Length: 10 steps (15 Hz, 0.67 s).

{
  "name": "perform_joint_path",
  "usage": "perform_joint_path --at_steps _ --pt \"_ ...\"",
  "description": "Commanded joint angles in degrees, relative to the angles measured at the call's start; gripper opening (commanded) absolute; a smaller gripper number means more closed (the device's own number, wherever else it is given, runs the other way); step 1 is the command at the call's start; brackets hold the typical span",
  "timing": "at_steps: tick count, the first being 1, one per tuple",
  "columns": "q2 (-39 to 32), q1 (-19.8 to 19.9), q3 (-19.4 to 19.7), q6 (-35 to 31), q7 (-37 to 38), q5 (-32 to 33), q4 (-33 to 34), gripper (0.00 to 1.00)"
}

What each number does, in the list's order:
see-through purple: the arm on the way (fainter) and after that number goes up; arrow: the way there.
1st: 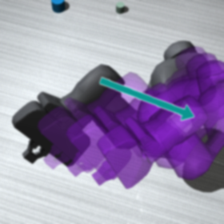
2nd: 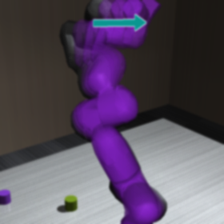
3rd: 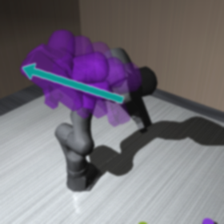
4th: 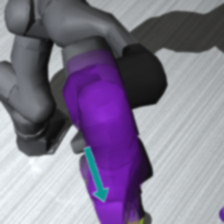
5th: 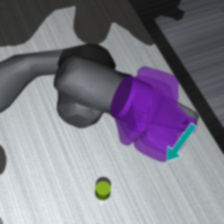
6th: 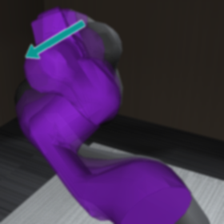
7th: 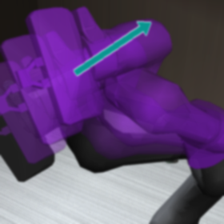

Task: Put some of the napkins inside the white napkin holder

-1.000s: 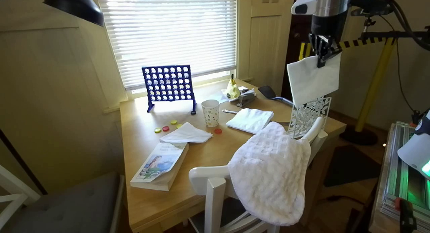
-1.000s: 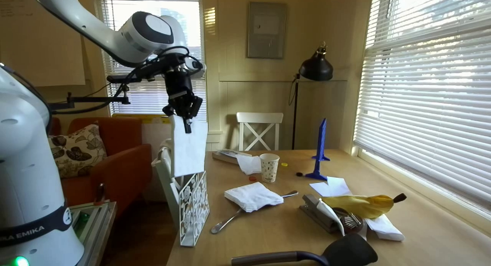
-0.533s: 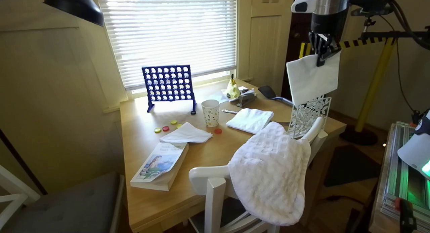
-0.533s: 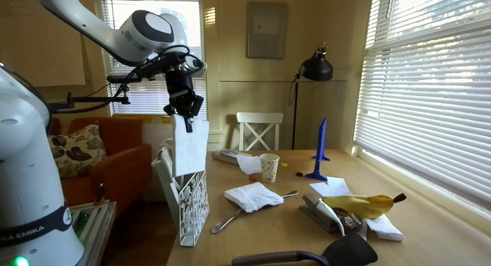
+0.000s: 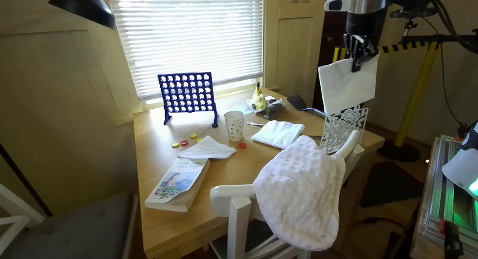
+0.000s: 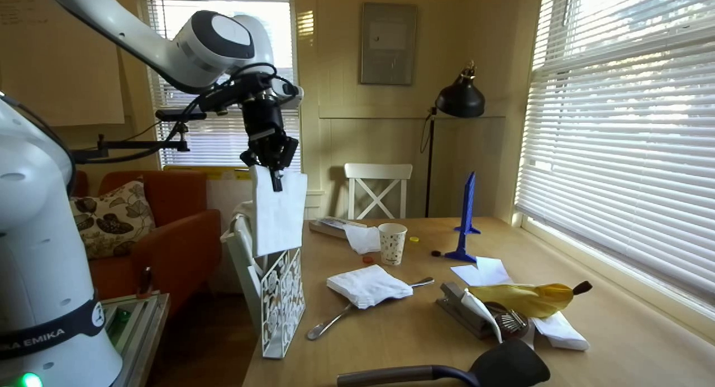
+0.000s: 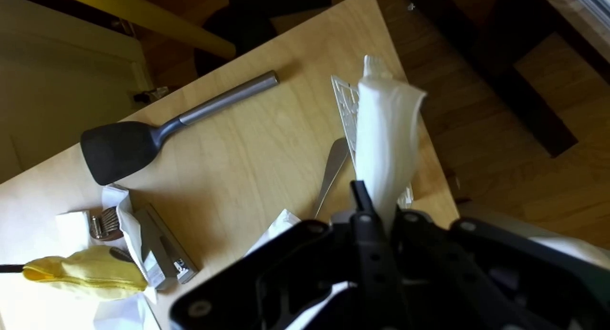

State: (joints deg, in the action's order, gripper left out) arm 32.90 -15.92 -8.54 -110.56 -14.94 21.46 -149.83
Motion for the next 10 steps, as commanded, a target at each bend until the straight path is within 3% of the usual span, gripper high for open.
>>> perform_joint_path --at_steps 1,10 --pt "-0.4 0.4 0.7 -0.9 -1.0 -0.8 -0.4 0.01" --pt "-2.8 0.6 3.8 -2.6 -4.6 -2.5 -0.9 0.01"
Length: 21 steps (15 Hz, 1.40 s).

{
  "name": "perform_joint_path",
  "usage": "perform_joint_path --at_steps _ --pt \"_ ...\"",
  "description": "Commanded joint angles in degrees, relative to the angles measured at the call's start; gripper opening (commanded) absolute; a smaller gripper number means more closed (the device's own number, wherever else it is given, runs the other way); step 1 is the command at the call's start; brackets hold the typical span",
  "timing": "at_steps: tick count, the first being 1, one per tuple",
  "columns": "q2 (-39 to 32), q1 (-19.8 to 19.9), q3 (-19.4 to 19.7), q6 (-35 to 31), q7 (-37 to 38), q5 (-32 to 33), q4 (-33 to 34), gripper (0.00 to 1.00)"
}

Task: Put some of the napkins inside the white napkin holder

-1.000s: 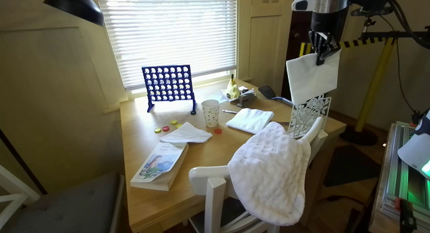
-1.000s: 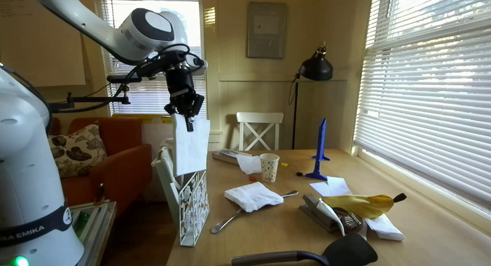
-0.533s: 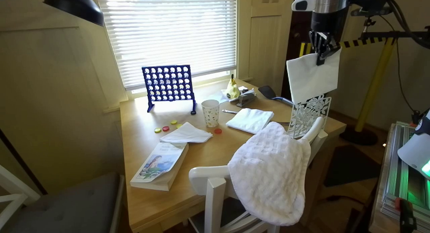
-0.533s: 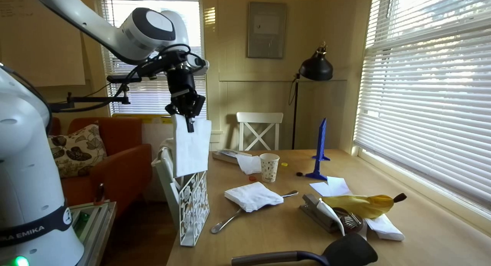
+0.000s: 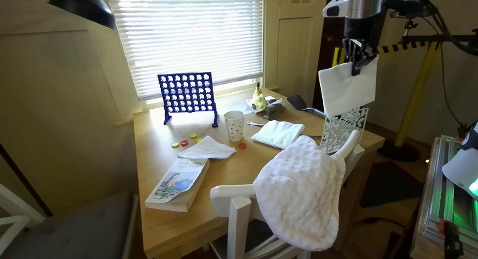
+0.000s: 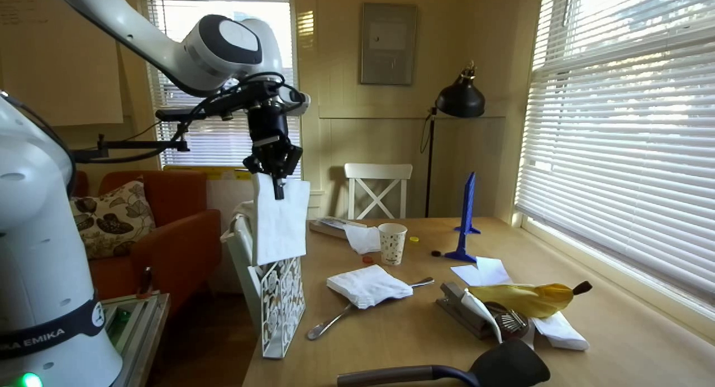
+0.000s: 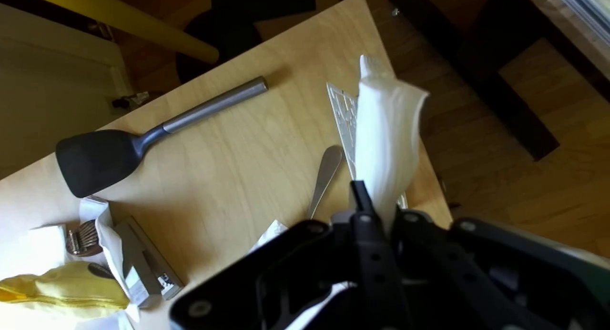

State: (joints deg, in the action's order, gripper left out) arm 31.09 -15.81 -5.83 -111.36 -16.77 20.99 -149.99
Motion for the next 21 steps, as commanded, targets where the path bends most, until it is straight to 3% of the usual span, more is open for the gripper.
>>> perform_joint_path --at_steps 1,11,21 --pt "-1.3 0.3 1.7 -2.2 -4.0 -2.6 -0.8 0.01" --pt "-4.8 -0.3 4.0 -2.3 -19.6 -4.3 -1.4 0.01" --pt "-2.2 -3.0 -0.7 -3.0 -16.7 -8.8 0.0 0.01"
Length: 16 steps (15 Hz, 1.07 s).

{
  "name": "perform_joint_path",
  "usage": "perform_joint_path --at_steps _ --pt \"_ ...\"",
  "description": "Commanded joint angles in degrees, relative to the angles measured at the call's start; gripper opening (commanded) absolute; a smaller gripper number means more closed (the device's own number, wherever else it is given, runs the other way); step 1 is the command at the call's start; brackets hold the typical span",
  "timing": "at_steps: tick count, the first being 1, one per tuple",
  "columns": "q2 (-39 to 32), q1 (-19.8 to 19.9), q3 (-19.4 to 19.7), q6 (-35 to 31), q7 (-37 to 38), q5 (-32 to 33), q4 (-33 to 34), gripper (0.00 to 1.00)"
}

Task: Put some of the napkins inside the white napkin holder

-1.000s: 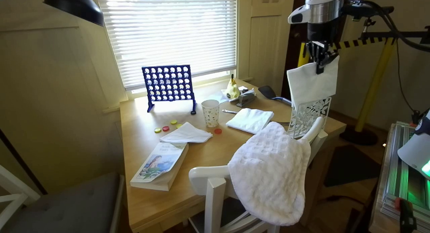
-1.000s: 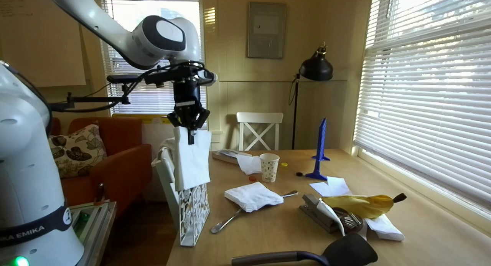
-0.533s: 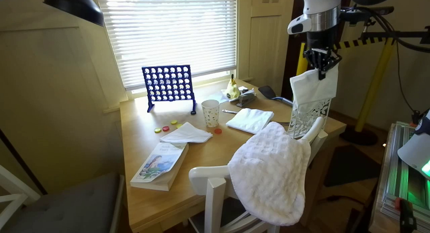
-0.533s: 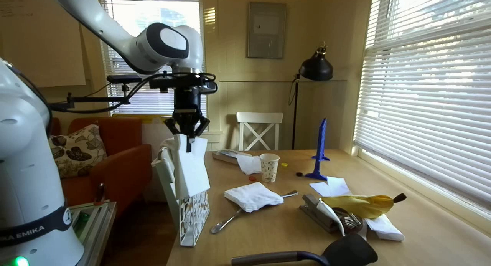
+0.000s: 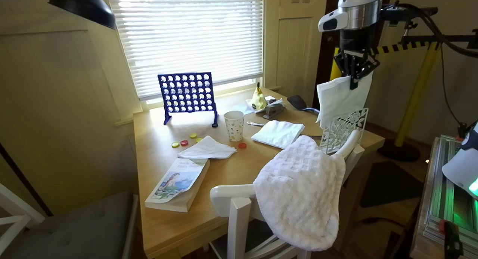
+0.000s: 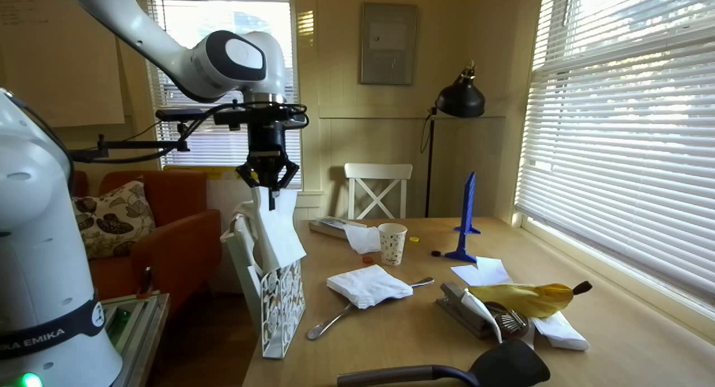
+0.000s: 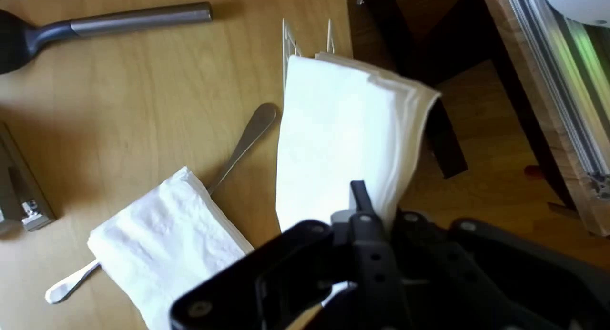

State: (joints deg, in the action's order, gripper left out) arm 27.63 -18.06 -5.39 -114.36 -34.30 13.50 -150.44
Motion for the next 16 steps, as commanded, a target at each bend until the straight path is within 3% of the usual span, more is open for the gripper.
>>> perform_joint_path --at_steps 1,16 --pt "1.3 -0.9 -1.4 0.0 1.1 -1.3 0.6 0.01" --pt "0.4 -0.4 -1.5 -1.2 4.4 -0.4 3.5 0.01"
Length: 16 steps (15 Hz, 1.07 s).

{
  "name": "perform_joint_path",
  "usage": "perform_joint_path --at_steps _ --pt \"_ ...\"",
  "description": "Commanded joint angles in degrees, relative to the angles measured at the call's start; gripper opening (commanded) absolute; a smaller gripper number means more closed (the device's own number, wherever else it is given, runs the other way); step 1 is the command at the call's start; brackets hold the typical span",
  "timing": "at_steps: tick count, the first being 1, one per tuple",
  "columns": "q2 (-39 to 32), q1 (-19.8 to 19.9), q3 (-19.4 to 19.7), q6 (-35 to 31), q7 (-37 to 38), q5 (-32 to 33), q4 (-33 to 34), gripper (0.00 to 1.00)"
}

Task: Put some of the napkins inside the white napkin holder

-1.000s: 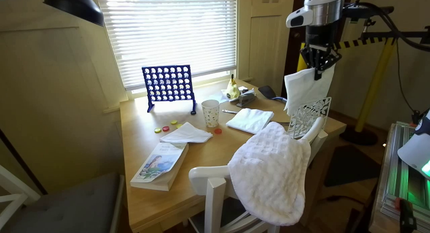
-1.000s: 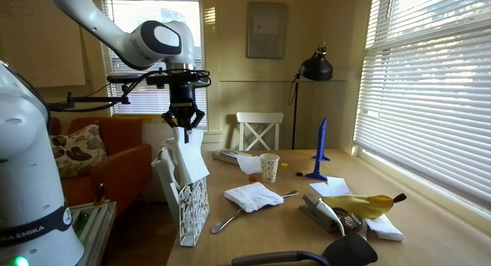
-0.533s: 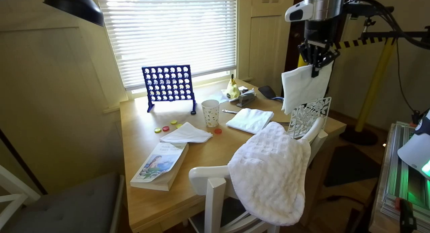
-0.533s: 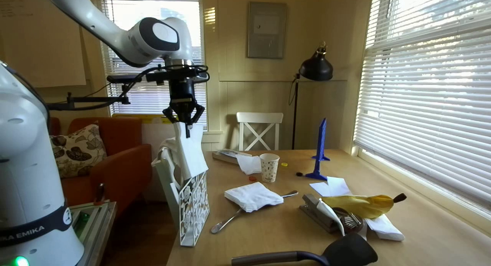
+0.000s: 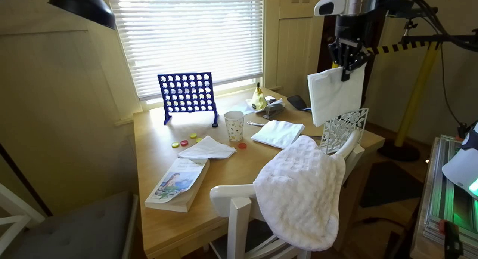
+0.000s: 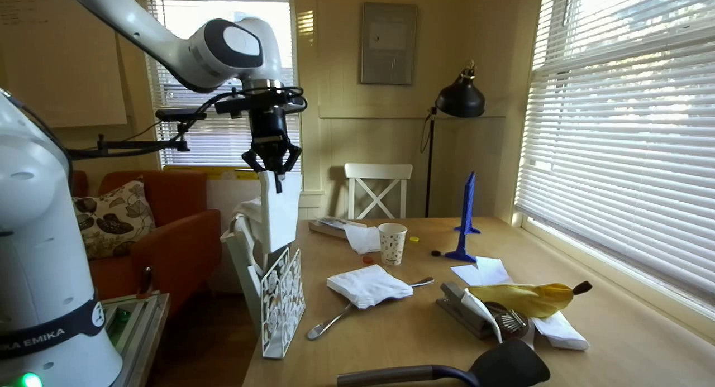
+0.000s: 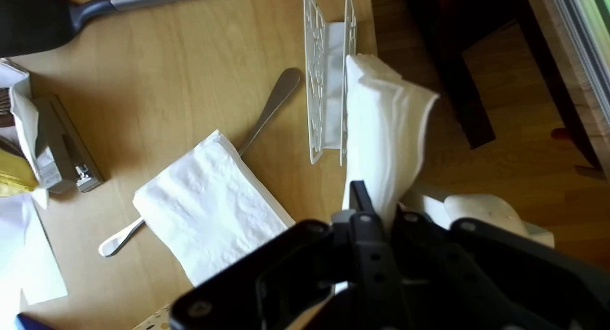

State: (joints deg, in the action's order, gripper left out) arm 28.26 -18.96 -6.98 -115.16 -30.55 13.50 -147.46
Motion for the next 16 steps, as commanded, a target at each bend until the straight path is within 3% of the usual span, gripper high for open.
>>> perform_joint_path --at_steps 1,16 --pt "-0.2 0.6 0.2 -0.3 0.7 -0.4 0.5 0.01" --pt "0.9 2.7 1.9 -1.0 0.4 0.4 -0.1 0.01"
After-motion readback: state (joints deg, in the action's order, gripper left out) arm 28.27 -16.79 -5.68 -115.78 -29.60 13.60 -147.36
